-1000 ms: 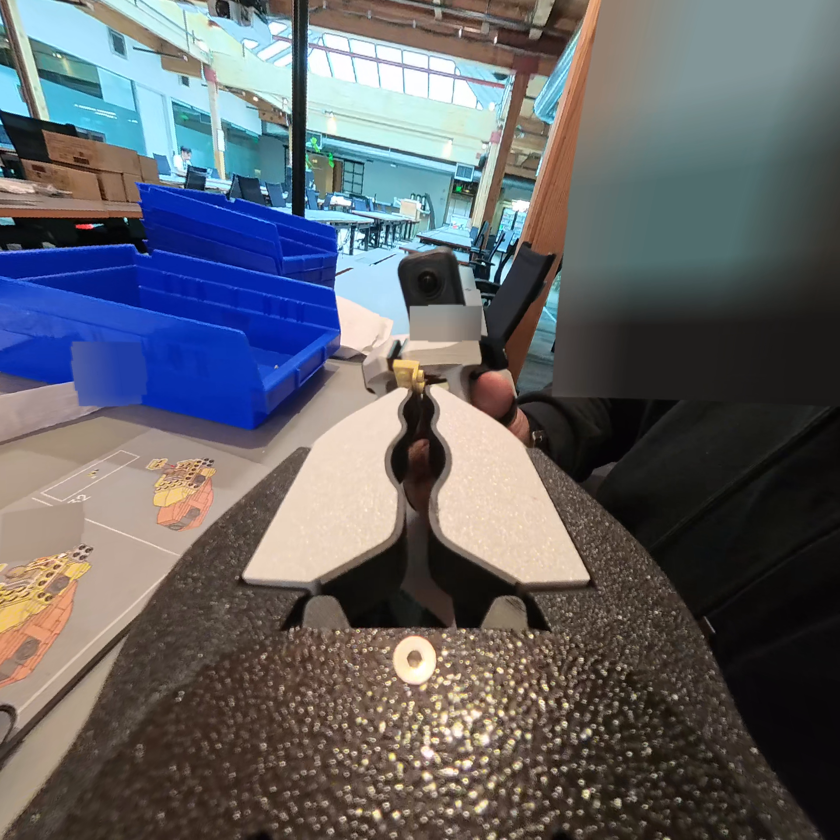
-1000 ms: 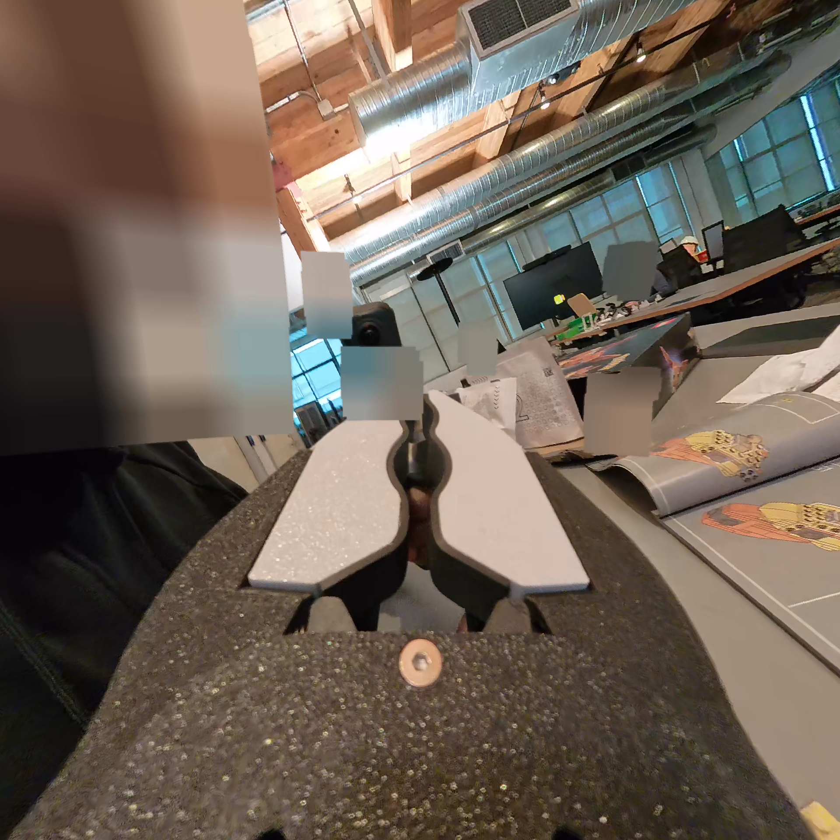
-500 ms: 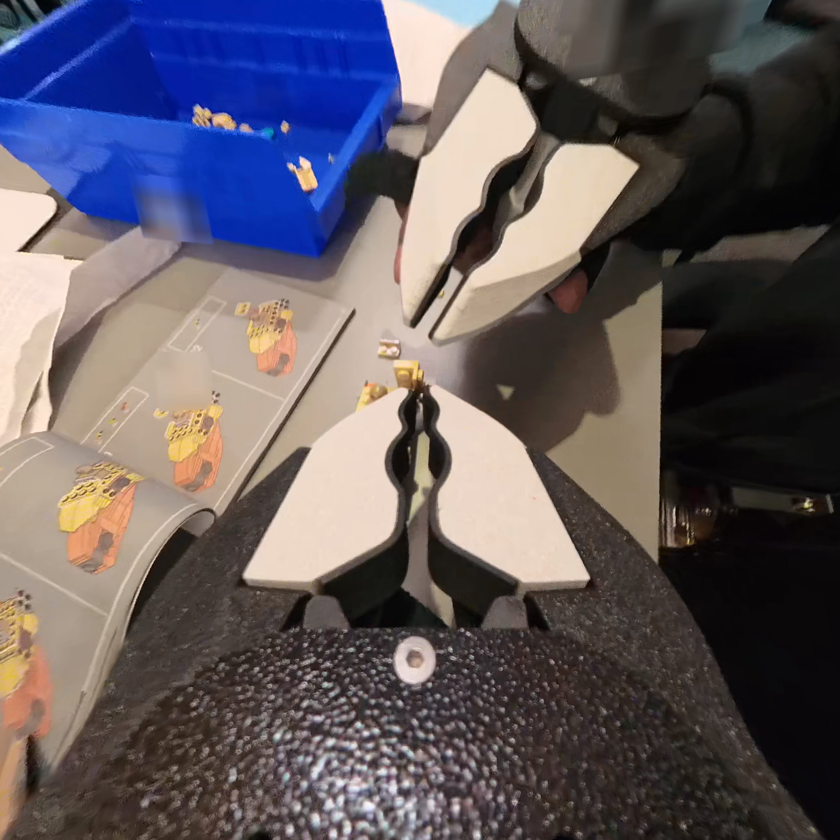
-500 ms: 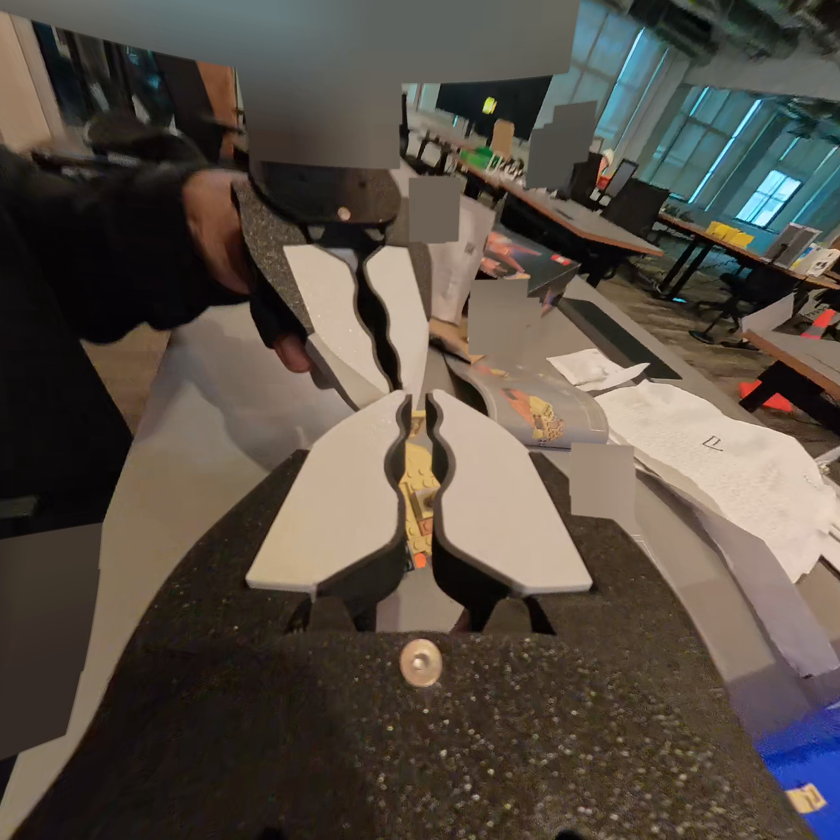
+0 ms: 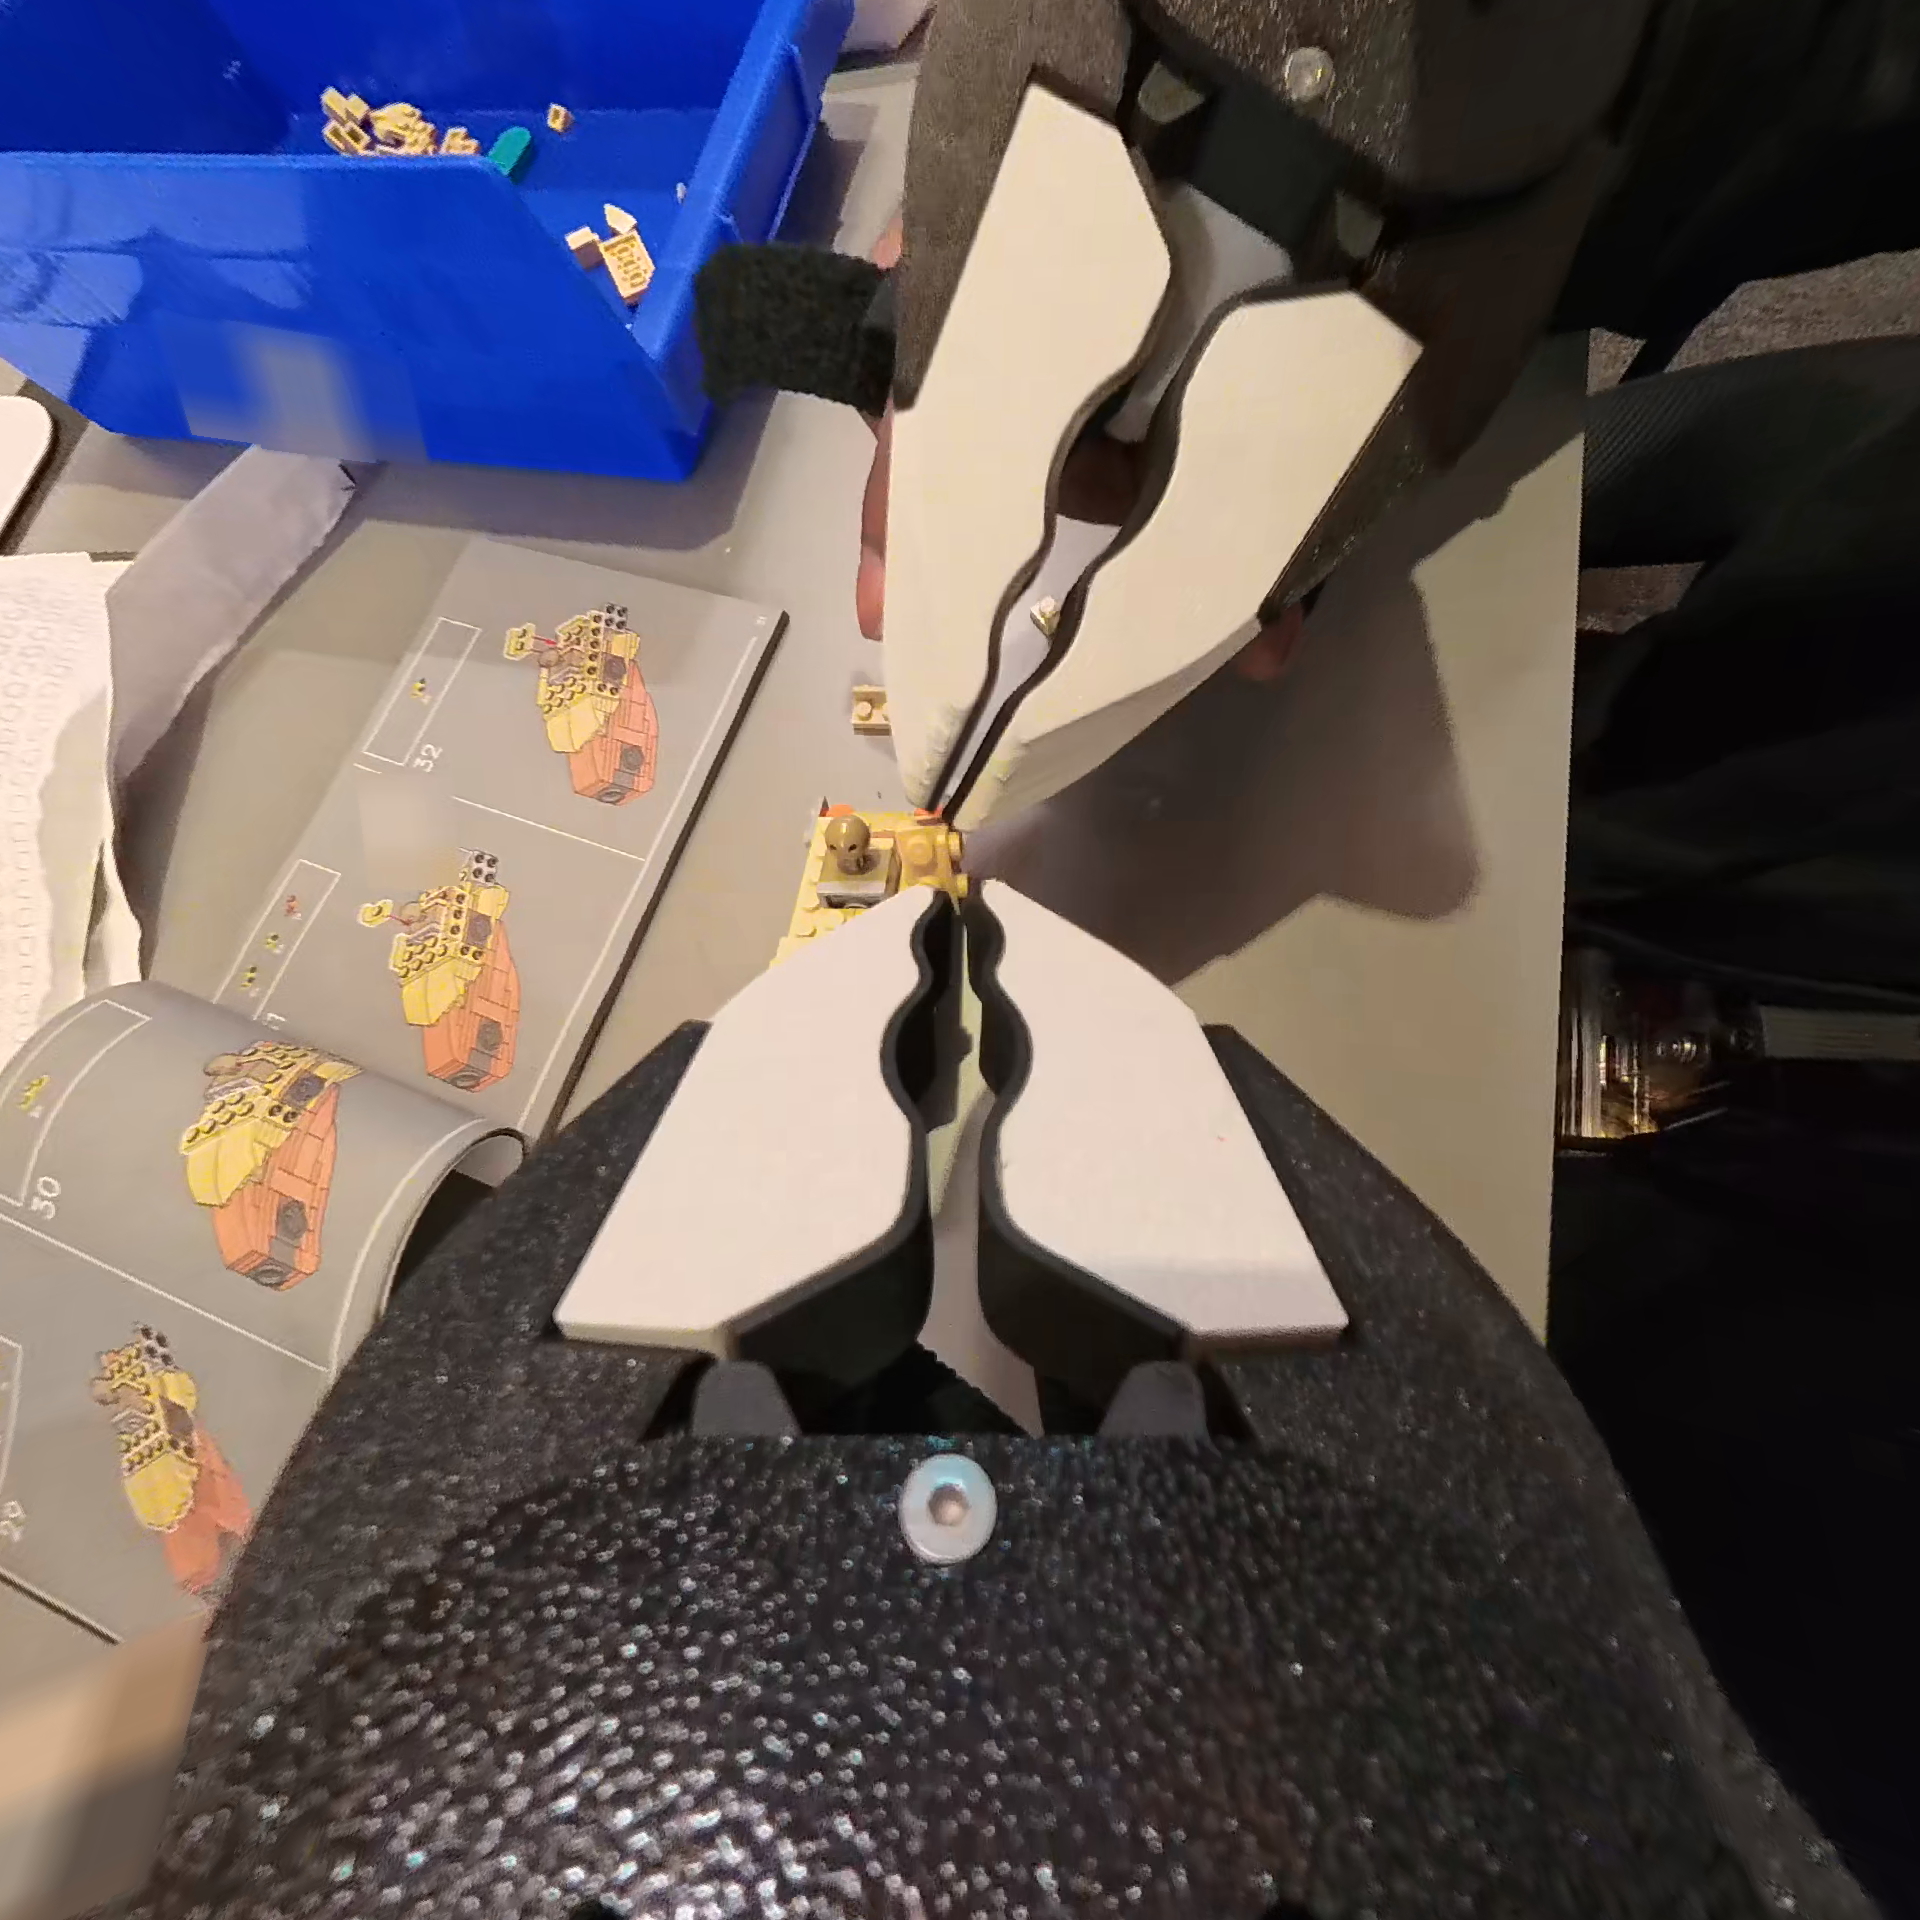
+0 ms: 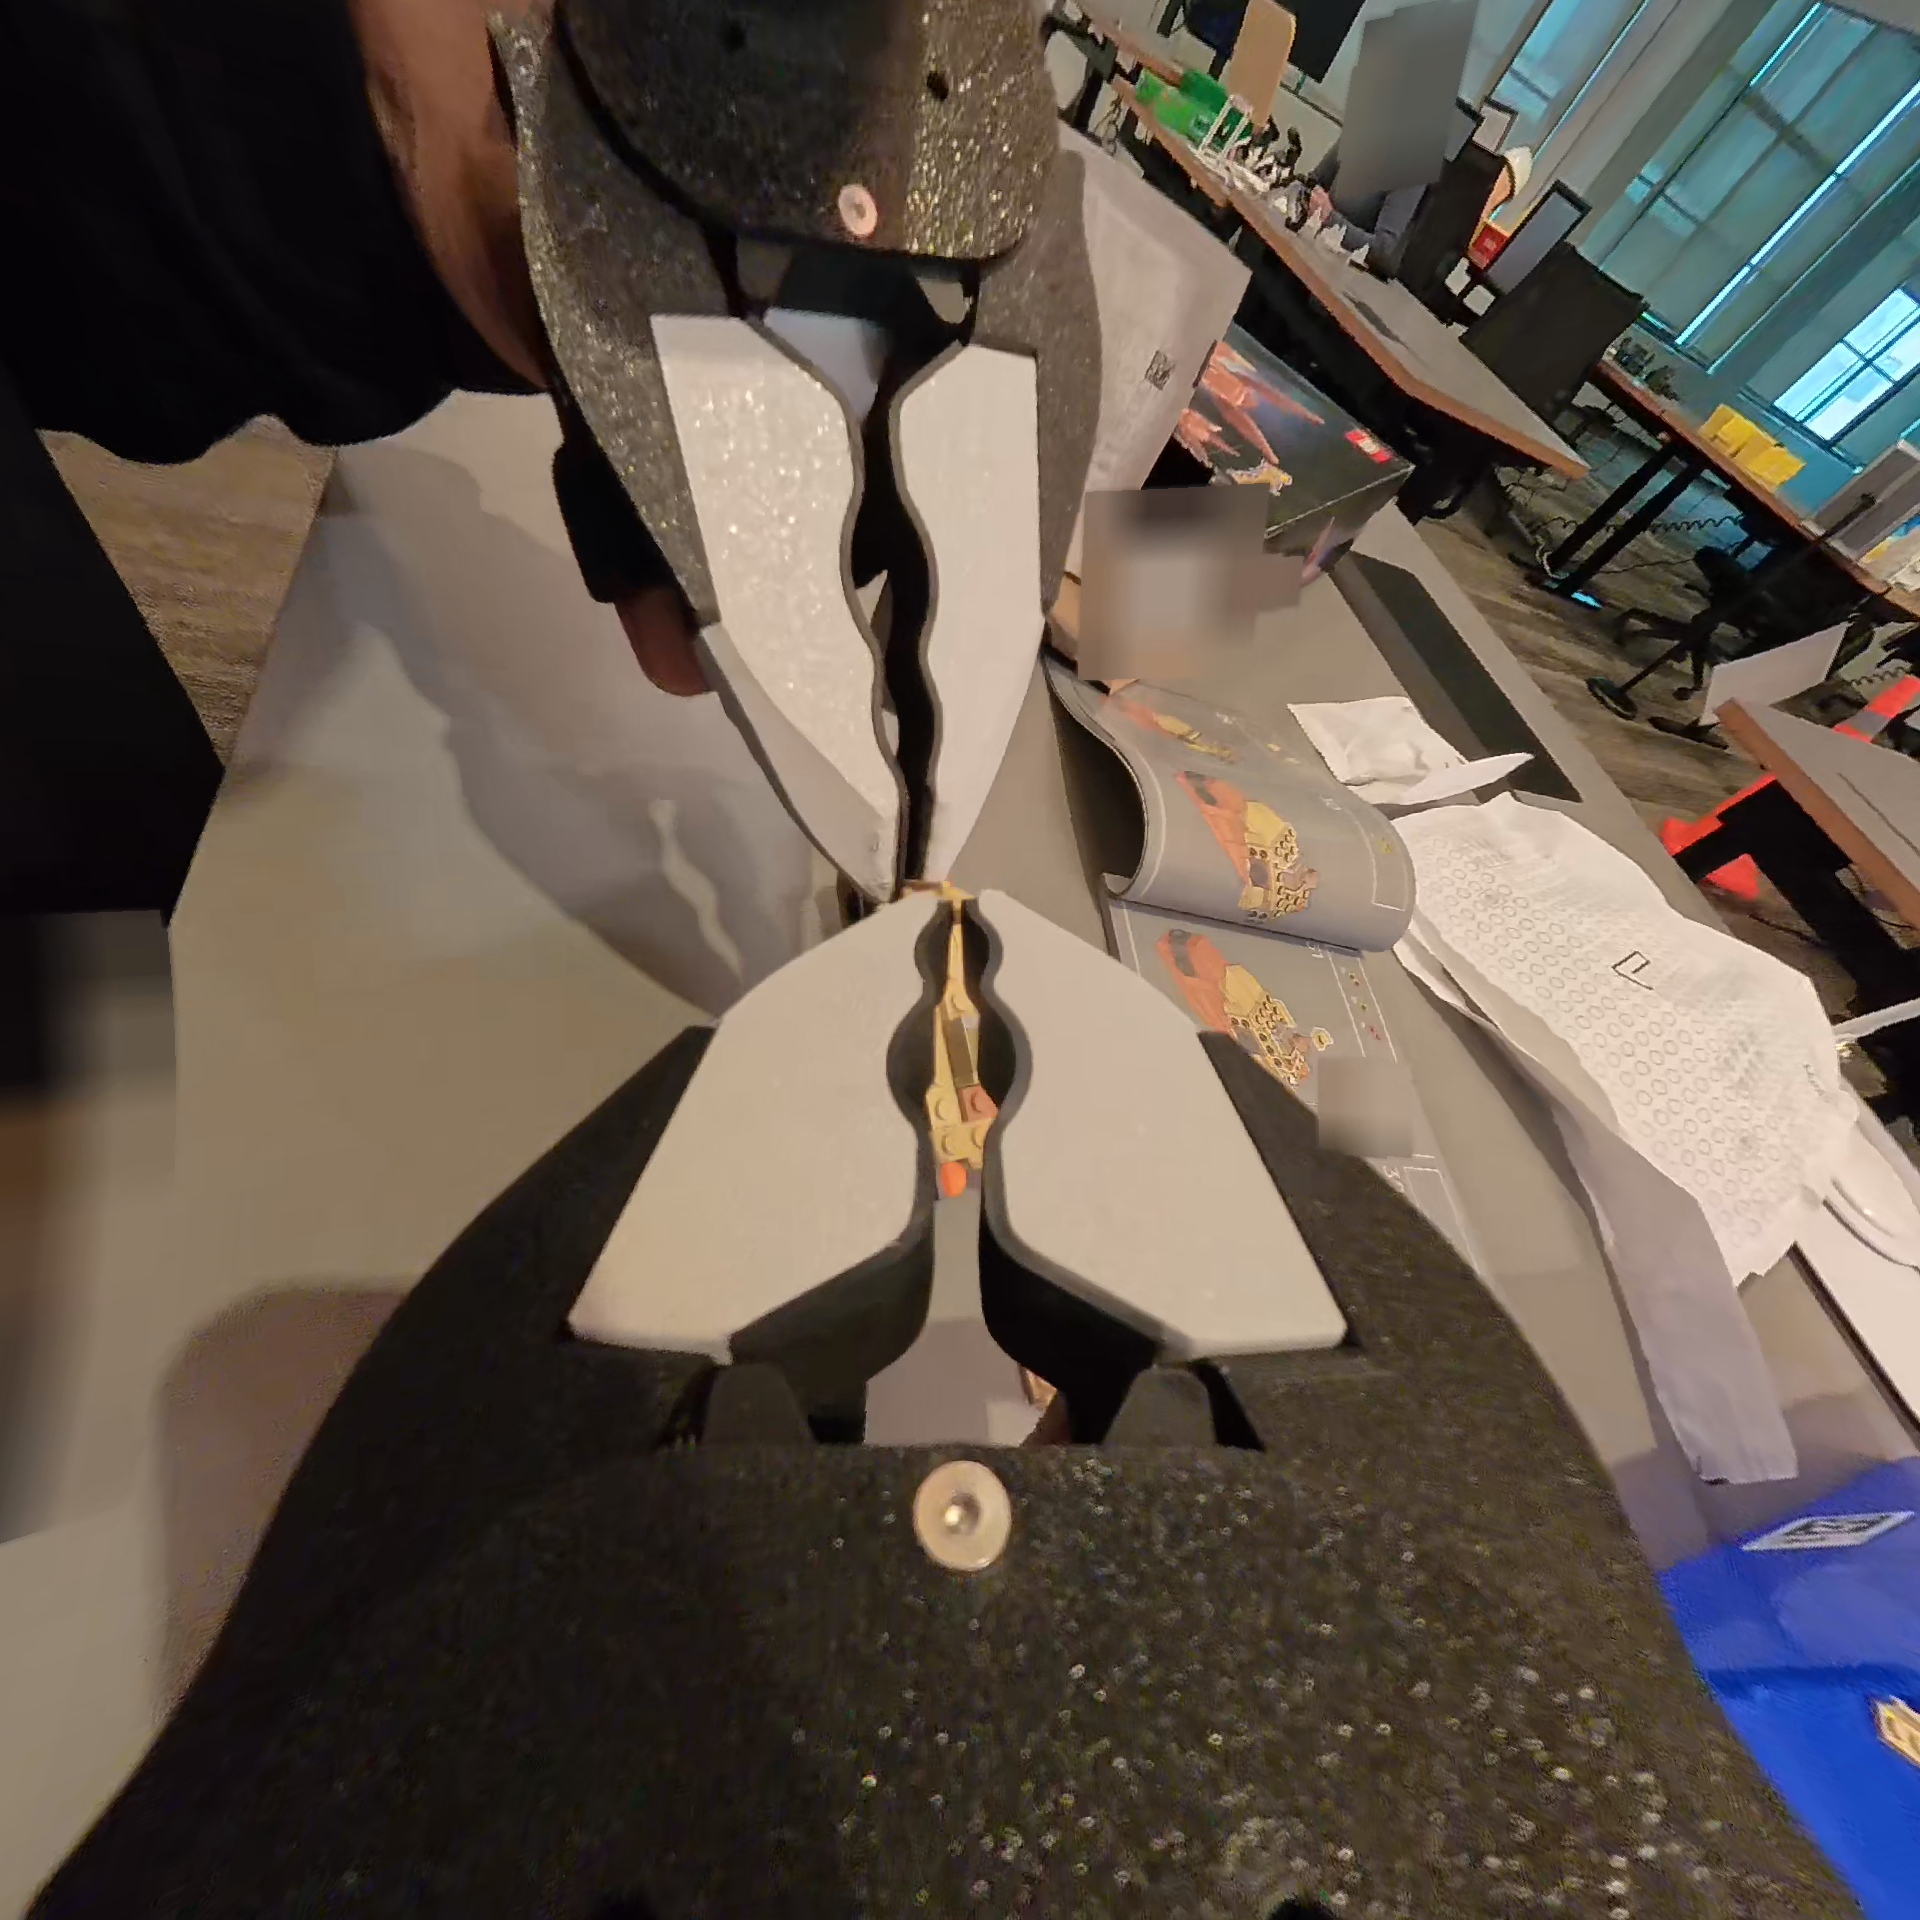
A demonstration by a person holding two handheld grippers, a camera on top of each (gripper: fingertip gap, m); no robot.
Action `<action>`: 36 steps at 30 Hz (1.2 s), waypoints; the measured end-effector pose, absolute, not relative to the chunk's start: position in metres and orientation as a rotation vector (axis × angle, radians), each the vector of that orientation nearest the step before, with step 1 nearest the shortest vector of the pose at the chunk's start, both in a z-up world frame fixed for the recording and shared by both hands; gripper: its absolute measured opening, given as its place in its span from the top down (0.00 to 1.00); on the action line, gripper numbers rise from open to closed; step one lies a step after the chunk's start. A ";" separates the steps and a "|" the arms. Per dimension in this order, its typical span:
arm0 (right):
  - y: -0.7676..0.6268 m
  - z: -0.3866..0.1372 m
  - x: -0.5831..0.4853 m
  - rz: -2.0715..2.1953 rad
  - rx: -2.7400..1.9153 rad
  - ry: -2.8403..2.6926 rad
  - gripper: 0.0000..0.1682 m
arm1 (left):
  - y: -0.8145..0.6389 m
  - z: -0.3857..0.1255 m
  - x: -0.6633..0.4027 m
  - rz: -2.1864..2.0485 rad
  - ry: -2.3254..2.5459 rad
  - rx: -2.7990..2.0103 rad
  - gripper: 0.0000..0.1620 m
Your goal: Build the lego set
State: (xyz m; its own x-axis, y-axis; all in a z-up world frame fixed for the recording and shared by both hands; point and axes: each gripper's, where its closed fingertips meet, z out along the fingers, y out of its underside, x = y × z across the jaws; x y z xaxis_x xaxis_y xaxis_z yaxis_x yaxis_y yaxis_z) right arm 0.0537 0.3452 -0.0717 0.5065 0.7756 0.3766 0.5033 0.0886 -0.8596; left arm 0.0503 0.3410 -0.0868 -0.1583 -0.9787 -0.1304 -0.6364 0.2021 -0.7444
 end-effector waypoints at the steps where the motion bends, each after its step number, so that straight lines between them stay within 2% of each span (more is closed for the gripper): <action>1: 0.345 -0.072 0.054 0.289 -1.569 -1.137 0.99 | 0.341 -0.087 0.051 -0.723 1.878 -1.500 0.99; 12: 0.342 -0.079 0.048 0.226 -1.554 -1.233 0.96 | 0.341 -0.097 0.050 -0.657 1.974 -1.506 0.99; 36: 0.346 -0.102 0.057 0.176 -1.670 -1.317 0.97 | 0.342 -0.111 0.055 -0.664 2.058 -1.506 0.99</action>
State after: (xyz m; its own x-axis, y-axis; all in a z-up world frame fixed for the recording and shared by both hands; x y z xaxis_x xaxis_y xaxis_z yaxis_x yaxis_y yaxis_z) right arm 0.0569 0.3456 -0.1019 0.4056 0.8103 0.4228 0.6712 0.0500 -0.7396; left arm 0.0545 0.3421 -0.1107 -0.2625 -0.9587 -0.1092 -0.7144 0.2692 -0.6459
